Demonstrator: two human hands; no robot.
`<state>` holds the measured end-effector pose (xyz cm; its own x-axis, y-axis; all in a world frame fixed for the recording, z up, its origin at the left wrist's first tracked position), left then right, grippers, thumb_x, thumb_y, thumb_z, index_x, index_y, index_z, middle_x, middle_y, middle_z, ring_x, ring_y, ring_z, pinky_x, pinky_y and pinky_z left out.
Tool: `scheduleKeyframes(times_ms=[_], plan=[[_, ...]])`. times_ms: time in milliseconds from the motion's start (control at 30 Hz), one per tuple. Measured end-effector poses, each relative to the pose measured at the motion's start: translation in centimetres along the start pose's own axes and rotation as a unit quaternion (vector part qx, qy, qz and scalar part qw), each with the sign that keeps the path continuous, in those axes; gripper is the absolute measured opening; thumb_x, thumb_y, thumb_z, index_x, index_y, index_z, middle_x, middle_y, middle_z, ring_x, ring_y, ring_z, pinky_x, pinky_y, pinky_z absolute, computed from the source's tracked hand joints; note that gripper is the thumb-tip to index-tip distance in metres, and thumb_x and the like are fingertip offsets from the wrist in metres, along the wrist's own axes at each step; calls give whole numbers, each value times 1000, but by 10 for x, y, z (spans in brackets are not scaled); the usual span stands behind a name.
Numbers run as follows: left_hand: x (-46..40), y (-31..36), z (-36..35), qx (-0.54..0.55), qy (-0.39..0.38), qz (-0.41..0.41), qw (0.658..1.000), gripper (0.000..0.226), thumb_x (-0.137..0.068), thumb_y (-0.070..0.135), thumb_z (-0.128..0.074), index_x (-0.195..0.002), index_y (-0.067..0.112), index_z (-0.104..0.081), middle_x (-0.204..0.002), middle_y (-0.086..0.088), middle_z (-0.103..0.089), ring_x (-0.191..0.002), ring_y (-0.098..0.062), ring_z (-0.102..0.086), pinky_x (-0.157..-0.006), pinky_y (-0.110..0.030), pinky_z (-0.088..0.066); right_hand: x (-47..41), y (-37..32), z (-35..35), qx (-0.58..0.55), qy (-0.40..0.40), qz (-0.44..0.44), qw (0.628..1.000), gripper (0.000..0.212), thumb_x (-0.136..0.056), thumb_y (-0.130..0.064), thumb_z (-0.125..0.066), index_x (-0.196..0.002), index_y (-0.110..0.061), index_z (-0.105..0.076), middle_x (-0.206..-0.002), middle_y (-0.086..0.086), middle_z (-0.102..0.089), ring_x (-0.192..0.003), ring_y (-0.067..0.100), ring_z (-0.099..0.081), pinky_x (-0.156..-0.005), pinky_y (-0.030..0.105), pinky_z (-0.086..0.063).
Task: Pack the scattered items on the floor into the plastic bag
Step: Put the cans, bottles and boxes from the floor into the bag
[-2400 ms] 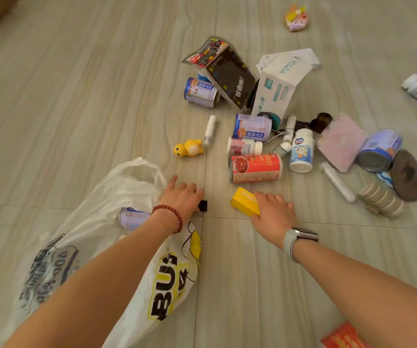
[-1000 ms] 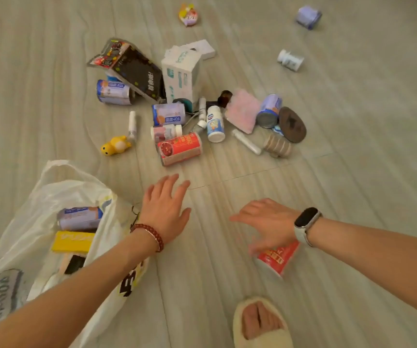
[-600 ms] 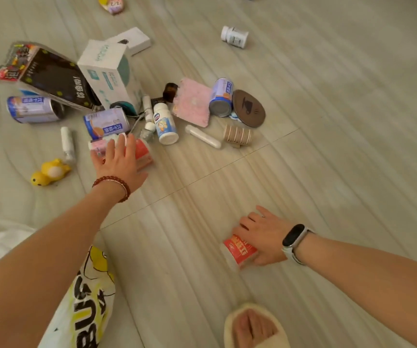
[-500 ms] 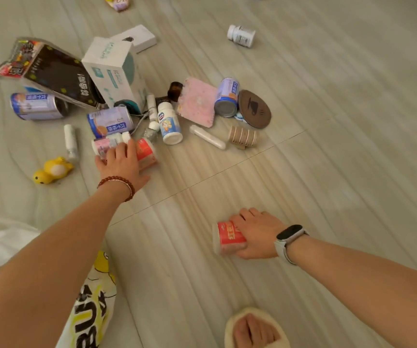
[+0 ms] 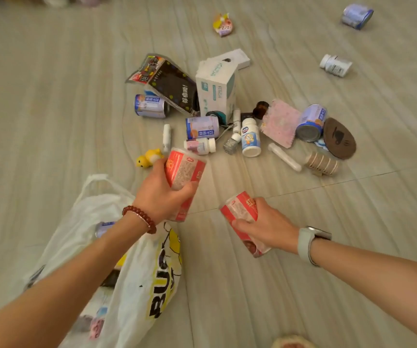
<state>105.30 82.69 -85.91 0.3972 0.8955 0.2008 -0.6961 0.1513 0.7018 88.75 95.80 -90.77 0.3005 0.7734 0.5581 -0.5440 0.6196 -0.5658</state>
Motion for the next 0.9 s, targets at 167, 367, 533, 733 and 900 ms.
scheduleKeyframes(times_ms=[167, 367, 533, 733, 900], plan=[[70, -56, 69, 99, 122, 100, 983, 54, -74, 28, -71, -117, 16, -41, -90, 6, -55, -74, 1, -53, -58, -16, -42, -1, -83, -16, -147, -50, 73, 985, 44, -77, -43, -64, -109, -21, -42, -104, 0, -60, -93, 17, -62, -80, 35, -52], [141, -137, 83, 88, 180, 270, 942, 59, -73, 32, -72, -121, 13, -43, -97, -1, -54, -81, -18, -55, -71, -32, -48, 15, -171, -77, -254, -136, 151, 946, 63, -79, -34, -65, -131, -20, -32, -109, -6, -58, -101, 14, -59, -96, 39, -48], [167, -171, 89, 84, 239, 304, 918, 65, -70, 33, -73, -125, 15, -42, -102, 0, -54, -84, -17, -54, -76, -32, -50, 26, -215, -143, -139, -143, 269, 942, 92, -75, -34, -70, -141, -24, -7, -123, -3, -50, -108, 11, -55, -94, 33, -48], [151, -201, 91, 53, 182, 341, 921, 61, -75, 45, -66, -123, 15, -42, -98, 2, -53, -86, -22, -57, -77, -39, -54, 15, -203, -183, 275, -76, 328, 900, 87, -75, -53, -58, -140, -19, -10, -126, 13, -49, -113, 32, -52, -80, 39, -47], [150, -213, 63, -54, 30, 281, 958, 63, -82, 51, -42, -129, 10, -42, -128, -17, -51, -114, -33, -49, -94, -38, -40, 13, -168, -181, 378, -59, 362, 850, 93, -76, -59, -55, -142, -12, -10, -128, 12, -47, -113, 31, -48, -82, 41, -45]])
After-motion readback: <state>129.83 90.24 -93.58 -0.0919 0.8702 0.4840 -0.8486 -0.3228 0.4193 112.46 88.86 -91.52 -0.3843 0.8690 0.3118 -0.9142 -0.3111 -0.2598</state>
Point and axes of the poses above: each hand's wrist, its own x-axis away from the middle knuckle, its own z-axis out of the back of the hand, y = z × x, the point moved 3 cm from there along -x, towards the middle knuckle
